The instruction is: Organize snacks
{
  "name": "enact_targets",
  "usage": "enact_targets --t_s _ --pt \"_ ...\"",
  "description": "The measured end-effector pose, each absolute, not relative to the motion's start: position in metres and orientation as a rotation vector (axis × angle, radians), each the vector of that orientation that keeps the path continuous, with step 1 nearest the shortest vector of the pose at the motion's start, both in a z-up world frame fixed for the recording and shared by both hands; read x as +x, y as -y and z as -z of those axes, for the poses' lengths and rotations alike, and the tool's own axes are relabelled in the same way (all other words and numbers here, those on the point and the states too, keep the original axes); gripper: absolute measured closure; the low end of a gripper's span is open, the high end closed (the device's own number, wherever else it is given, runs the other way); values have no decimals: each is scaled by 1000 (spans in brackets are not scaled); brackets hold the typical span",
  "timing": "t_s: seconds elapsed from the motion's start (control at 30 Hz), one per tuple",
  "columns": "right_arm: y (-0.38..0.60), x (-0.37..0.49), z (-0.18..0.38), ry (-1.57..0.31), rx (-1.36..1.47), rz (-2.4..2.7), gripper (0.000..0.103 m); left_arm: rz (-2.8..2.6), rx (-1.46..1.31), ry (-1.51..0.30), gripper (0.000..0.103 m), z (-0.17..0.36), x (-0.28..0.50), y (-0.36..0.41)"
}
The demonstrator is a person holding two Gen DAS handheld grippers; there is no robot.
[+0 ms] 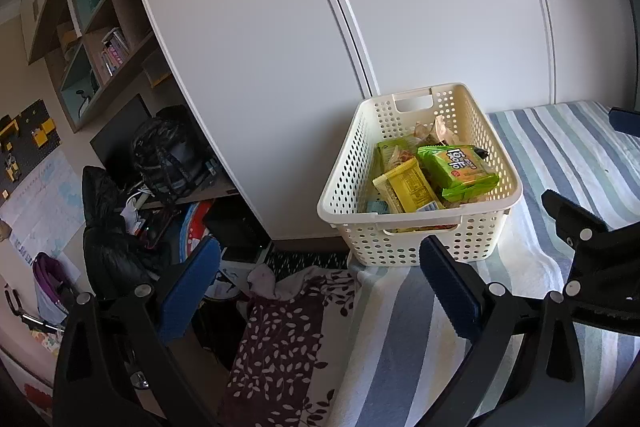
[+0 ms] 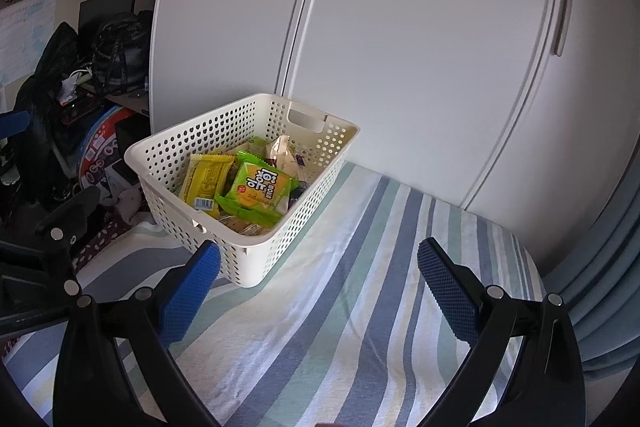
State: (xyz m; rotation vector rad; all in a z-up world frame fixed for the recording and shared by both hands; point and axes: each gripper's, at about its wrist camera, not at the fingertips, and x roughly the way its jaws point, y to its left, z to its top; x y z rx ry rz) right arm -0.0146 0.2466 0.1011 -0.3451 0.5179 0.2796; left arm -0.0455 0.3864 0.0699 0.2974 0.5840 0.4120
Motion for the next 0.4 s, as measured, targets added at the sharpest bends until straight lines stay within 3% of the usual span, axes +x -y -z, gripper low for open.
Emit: enact_targets --t_s 0.4 --pt "-225 -10 -101 -578 -314 -292 5 -325 220 -631 2 -59 -48 -367"
